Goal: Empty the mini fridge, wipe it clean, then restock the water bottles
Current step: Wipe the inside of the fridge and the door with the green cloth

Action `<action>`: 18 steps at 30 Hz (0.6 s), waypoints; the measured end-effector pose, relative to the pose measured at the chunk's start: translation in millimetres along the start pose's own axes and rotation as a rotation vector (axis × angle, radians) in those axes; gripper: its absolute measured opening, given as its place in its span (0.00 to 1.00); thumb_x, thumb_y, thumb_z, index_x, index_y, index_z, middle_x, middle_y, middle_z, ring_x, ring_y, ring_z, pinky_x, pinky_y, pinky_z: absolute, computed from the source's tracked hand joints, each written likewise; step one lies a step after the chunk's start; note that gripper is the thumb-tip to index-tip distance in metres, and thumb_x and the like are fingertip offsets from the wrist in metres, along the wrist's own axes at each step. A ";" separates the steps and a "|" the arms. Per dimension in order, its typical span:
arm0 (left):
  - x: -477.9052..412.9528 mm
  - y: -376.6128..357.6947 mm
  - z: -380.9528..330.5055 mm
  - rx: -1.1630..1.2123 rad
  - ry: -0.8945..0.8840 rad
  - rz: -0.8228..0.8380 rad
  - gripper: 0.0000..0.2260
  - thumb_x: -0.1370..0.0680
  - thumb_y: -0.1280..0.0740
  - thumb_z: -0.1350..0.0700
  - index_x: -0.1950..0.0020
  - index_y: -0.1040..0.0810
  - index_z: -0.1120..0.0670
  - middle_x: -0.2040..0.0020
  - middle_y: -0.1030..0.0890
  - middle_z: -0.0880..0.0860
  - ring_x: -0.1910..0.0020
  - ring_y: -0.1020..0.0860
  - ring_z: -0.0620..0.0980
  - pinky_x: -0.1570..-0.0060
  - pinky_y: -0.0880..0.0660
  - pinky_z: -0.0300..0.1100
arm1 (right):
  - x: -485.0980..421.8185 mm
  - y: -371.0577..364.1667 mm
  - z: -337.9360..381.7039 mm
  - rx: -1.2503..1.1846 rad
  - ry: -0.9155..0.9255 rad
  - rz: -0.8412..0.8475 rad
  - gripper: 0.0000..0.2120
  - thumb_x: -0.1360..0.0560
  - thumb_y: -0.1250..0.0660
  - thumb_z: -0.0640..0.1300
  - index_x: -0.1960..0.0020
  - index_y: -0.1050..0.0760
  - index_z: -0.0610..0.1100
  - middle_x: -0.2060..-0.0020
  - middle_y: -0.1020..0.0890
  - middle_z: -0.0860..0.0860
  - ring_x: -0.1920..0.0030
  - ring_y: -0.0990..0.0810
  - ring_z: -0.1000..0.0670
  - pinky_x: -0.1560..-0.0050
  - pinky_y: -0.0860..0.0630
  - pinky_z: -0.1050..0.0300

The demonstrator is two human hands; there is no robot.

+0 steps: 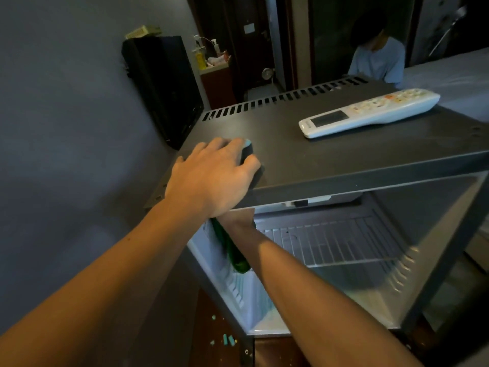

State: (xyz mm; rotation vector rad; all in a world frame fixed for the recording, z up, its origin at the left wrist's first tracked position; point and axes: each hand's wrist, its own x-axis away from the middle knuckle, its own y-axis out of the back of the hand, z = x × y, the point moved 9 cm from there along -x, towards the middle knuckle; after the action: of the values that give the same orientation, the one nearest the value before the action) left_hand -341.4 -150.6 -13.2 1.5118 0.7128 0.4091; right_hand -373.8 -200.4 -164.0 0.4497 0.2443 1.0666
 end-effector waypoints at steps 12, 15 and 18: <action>-3.4 -0.4 2.1 -0.013 -0.012 -0.033 0.22 0.20 0.50 0.40 0.26 0.39 0.41 0.28 0.34 0.46 0.30 0.37 0.53 0.35 0.38 0.60 | 13.3 4.9 -23.2 -0.008 0.132 -0.369 0.16 0.26 0.46 0.59 0.61 0.29 0.48 0.56 0.19 0.41 0.54 0.20 0.41 0.63 0.32 0.56; -4.6 1.1 2.2 -0.014 -0.028 -0.046 0.22 0.20 0.50 0.40 0.26 0.37 0.41 0.28 0.33 0.47 0.31 0.36 0.54 0.36 0.37 0.60 | 33.0 -4.4 -45.5 0.086 0.150 -0.362 0.17 0.23 0.37 0.53 0.37 0.29 0.48 0.47 0.20 0.45 0.49 0.21 0.41 0.53 0.25 0.50; -3.7 4.0 4.6 -0.005 -0.020 -0.068 0.21 0.20 0.50 0.41 0.27 0.36 0.41 0.30 0.32 0.47 0.32 0.34 0.55 0.38 0.35 0.60 | 30.9 -2.6 -42.4 0.112 0.200 -0.283 0.20 0.23 0.37 0.51 0.32 0.34 0.50 0.44 0.21 0.45 0.46 0.21 0.41 0.48 0.23 0.46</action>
State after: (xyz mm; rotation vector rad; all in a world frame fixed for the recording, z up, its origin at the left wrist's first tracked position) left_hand -340.4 -156.3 -9.0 1.4812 0.7453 0.3439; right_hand -374.4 -164.1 -201.9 0.3948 0.5318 0.8225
